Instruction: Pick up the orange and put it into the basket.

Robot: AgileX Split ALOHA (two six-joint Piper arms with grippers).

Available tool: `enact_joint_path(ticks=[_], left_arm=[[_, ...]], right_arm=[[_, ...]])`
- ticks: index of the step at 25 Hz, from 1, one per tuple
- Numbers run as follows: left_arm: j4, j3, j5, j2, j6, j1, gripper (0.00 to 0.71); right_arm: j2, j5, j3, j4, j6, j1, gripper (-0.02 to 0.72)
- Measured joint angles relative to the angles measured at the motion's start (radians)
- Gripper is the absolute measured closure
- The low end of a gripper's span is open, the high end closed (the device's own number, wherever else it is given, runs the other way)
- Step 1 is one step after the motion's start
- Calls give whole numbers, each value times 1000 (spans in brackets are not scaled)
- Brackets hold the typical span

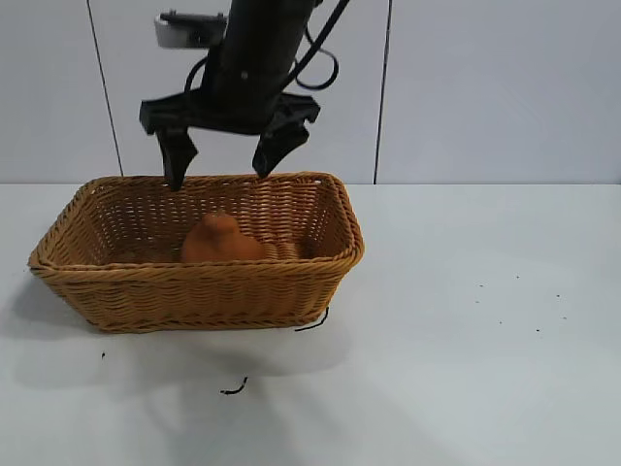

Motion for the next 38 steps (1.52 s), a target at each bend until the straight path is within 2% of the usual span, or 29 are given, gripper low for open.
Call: enact_joint_path(ticks=[5, 11, 17, 22, 30, 38], left_arm=[[0, 0, 0, 0, 0, 0, 71], [0, 0, 0, 0, 0, 0, 71], [0, 0, 0, 0, 0, 0, 71], [0, 0, 1, 0, 0, 0, 71], [0, 0, 1, 0, 0, 0, 71], [0, 0, 1, 0, 0, 0, 71]], right_arm=[[0, 48, 0, -14, 0, -171, 9], [0, 106, 0, -14, 3, -321, 9], [0, 125, 0, -15, 3, -394, 8], [-20, 123, 44, -5, 3, -399, 8], [-297, 122, 478, 36, -15, -398, 8], [-758, 126, 1006, 39, -68, -398, 8]])
